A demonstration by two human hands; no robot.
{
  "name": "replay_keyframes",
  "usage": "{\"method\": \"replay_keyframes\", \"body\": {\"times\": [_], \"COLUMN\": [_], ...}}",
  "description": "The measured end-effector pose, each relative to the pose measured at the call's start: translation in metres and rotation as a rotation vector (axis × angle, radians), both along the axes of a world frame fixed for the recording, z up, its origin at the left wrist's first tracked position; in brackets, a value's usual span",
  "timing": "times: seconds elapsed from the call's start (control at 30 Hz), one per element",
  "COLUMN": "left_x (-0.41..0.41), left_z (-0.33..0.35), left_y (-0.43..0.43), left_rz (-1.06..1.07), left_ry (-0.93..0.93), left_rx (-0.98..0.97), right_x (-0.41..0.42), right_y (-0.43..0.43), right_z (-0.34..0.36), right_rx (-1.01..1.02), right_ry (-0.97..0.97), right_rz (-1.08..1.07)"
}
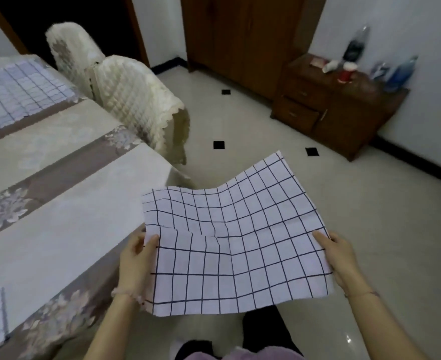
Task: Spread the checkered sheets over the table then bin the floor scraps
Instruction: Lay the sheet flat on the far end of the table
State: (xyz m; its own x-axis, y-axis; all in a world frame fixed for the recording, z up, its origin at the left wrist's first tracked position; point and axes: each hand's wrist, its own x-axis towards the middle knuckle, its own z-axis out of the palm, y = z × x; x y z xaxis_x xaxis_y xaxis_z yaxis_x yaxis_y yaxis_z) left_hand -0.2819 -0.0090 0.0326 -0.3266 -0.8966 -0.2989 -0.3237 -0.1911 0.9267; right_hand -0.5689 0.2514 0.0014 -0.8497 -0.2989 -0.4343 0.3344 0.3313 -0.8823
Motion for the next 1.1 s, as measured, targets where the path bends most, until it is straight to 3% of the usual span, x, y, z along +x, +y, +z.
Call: {"method": "replay_keyframes", "body": {"times": [0.23, 0.47, 0.77, 0.97, 1.1], "left_x": [-0.120, -0.230, -0.345, -0.404, -0.432], "left_z": [-0.022, -0.011, -0.001, -0.029, -0.016], "left_y": [0.040, 0.034, -0.071, -0.145, -0.199], "left_rz": [-0.051, -0.035, 0.008, 0.188, 0.269], "left_ry": [-0.064, -0.025, 0.039, 0.015, 0.047], "left_rx": [0.043, 0.037, -0.025, 0.116, 0.097], "right_x": [-0.092, -0.193, -0.334, -0.410, -0.449], "right_y": [0.064, 0.040, -0.094, -0.207, -0.298], "right_z": [-0.024, -0.007, 0.020, 0.012, 0.022], "right_rx": [0.051, 0.091, 0.095, 0.111, 0.077], "right_ry": [-0.059, 0.020, 0.180, 0.106, 0.119], "right_rz": [-0.043, 0.011, 0.126, 0.251, 0.362]}}
